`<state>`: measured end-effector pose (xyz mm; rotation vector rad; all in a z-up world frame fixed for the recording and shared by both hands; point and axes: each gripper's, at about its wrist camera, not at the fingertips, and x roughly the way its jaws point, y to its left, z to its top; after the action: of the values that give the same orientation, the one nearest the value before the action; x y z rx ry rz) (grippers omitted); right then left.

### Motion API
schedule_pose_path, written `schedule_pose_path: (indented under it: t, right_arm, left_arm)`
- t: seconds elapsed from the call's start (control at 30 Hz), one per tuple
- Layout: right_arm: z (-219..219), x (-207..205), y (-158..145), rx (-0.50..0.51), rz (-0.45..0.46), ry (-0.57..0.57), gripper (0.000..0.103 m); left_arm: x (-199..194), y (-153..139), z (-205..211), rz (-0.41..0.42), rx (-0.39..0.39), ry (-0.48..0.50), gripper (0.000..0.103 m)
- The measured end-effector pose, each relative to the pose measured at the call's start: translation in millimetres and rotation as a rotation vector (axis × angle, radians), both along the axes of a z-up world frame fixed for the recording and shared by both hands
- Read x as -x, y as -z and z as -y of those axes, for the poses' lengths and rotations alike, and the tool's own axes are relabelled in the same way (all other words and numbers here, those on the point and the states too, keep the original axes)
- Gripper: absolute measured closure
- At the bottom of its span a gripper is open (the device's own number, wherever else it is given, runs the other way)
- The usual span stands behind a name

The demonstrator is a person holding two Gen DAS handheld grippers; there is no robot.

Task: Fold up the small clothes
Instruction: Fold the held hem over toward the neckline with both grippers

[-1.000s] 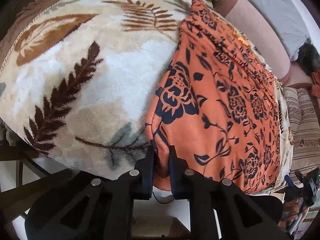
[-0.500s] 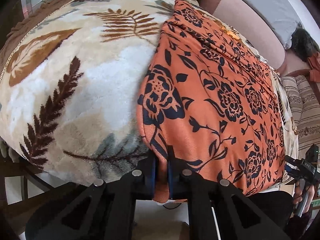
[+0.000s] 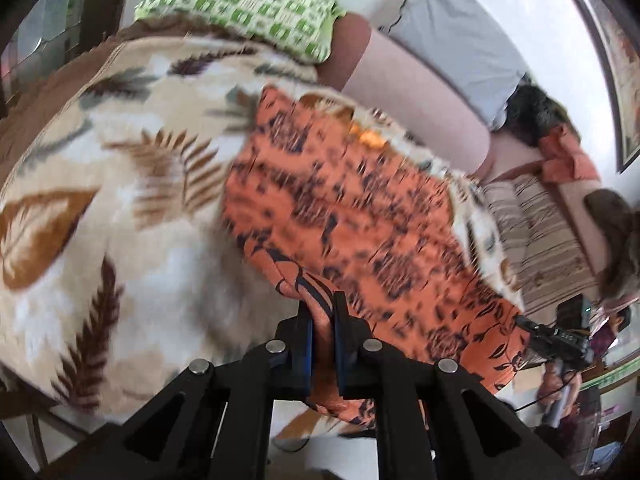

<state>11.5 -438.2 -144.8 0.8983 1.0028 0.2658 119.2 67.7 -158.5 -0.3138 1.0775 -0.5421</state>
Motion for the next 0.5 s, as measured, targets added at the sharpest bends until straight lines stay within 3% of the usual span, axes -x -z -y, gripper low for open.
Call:
schedule_pose_path:
  t: [0.27, 0.5]
  right_arm:
    - [32.5, -87.1, -5.3, -0.119, 0.091, 0.115, 0.094]
    - [93.3, -197.7, 43.6, -0.216, 0.058, 0.301, 0.094]
  left_arm:
    - [-99.1, -21.8, 10.9, 0.016, 0.046, -0.019, 0.095]
    - [-233.6, 5.8, 31.3, -0.061, 0.039, -0.089, 0.095]
